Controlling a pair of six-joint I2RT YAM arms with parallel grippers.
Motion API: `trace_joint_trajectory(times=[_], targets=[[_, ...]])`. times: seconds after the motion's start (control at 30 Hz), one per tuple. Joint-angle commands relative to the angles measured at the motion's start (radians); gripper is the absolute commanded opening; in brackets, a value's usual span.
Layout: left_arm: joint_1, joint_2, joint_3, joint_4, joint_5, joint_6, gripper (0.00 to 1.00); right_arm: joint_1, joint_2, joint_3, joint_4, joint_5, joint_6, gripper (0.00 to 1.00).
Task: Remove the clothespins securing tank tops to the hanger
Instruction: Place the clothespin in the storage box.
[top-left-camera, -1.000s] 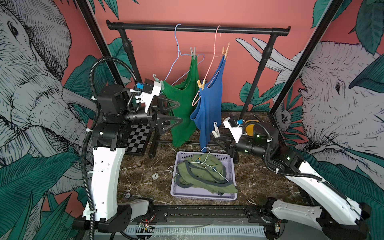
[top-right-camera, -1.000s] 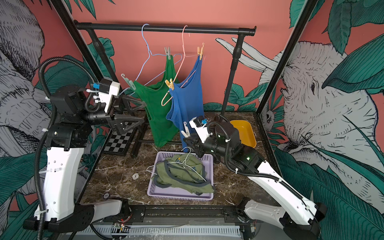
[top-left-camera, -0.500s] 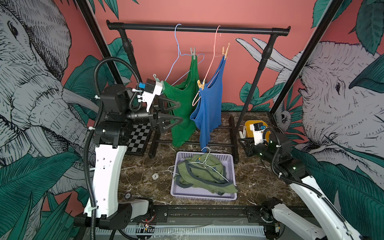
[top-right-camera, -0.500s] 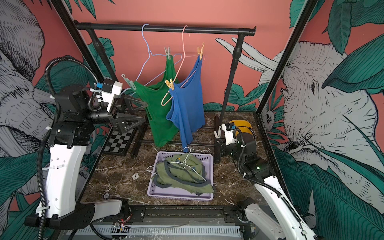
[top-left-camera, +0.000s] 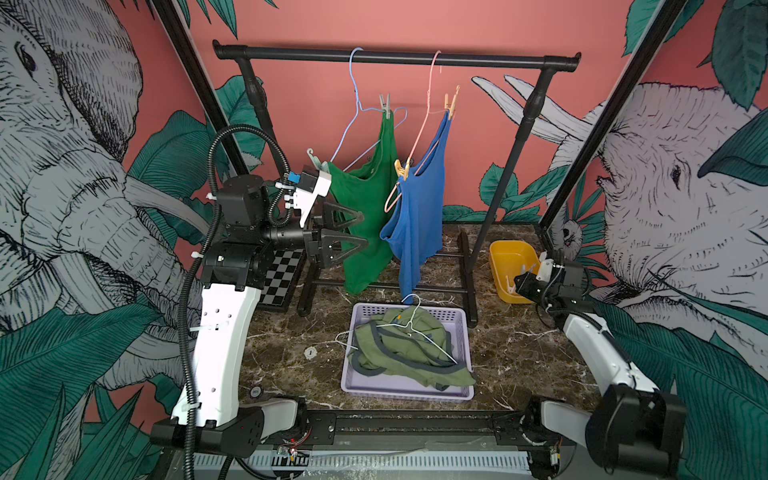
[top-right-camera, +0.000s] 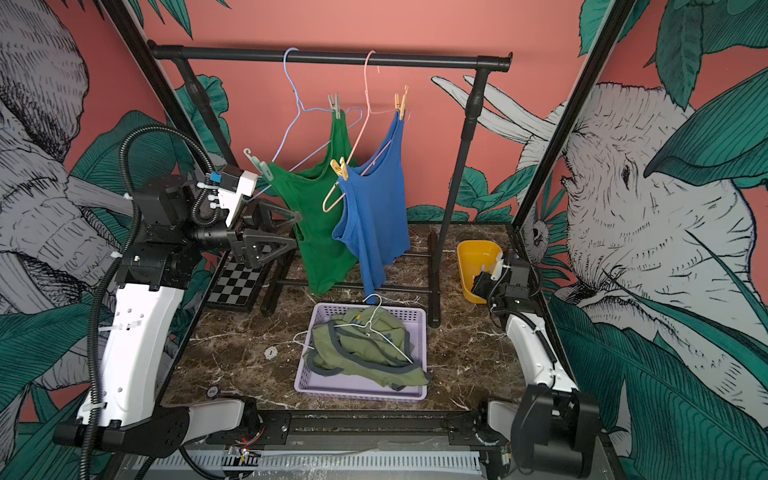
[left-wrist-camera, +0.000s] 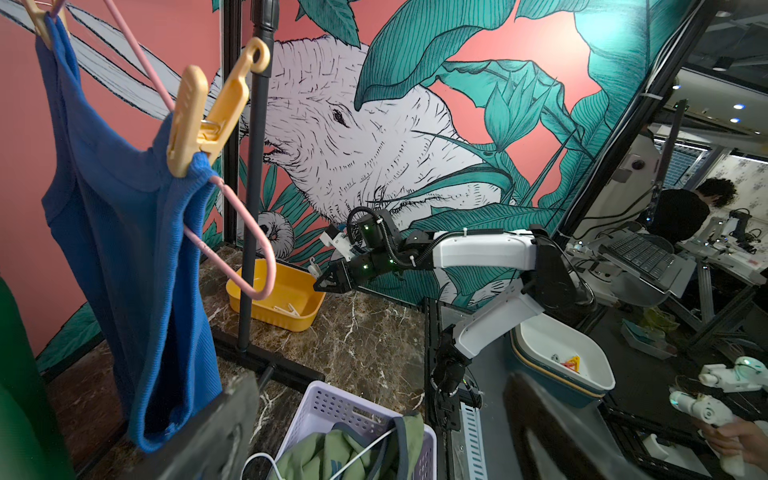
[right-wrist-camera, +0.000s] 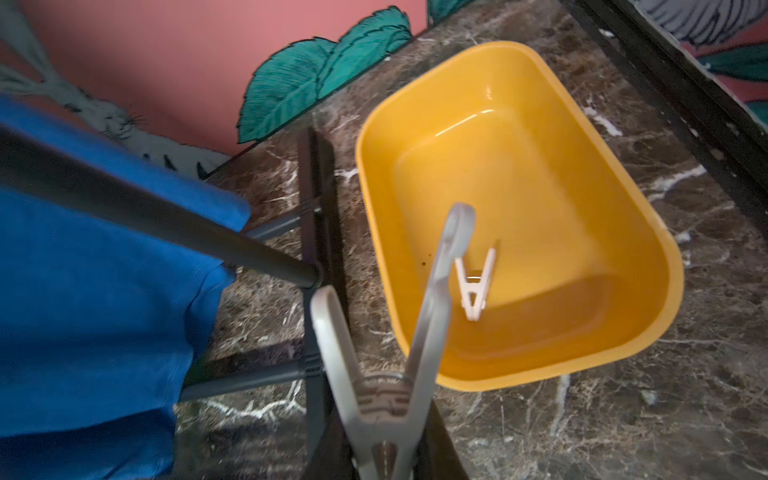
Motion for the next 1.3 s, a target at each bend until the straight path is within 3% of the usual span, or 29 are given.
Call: trace_joint_trajectory(times=[0.0,0.37,0.7,0.8,1.03,1.27], targets=[[-0.002,-0.031,-0.022,0.029,0.027,0.004,0.94,-0.013,0.101,0.067,0.068,-0.015,0.032,0.00],[-0.003,-0.053,-0.090,0.023,0.039,0.010,0.93,-0.047,0.449,0.304,-0.037,-0.015,-0.010,0.02],[-0.005,-0.083,-0.135,-0.015,0.055,0.022,0.93,-0.050,0.603,0.393,-0.112,-0.022,-0.039,0.10],[-0.005,-0.088,-0.145,-0.010,0.052,0.017,0.93,-0.051,0.622,0.402,-0.118,-0.028,-0.040,0.16],[-0.006,-0.096,-0.175,0.044,0.055,-0.046,0.93,-0.051,0.616,0.403,-0.126,-0.036,-0.049,0.44],[-0.007,-0.098,-0.136,0.004,0.059,-0.010,0.93,-0.051,0.494,0.361,-0.127,-0.046,-0.039,0.43]])
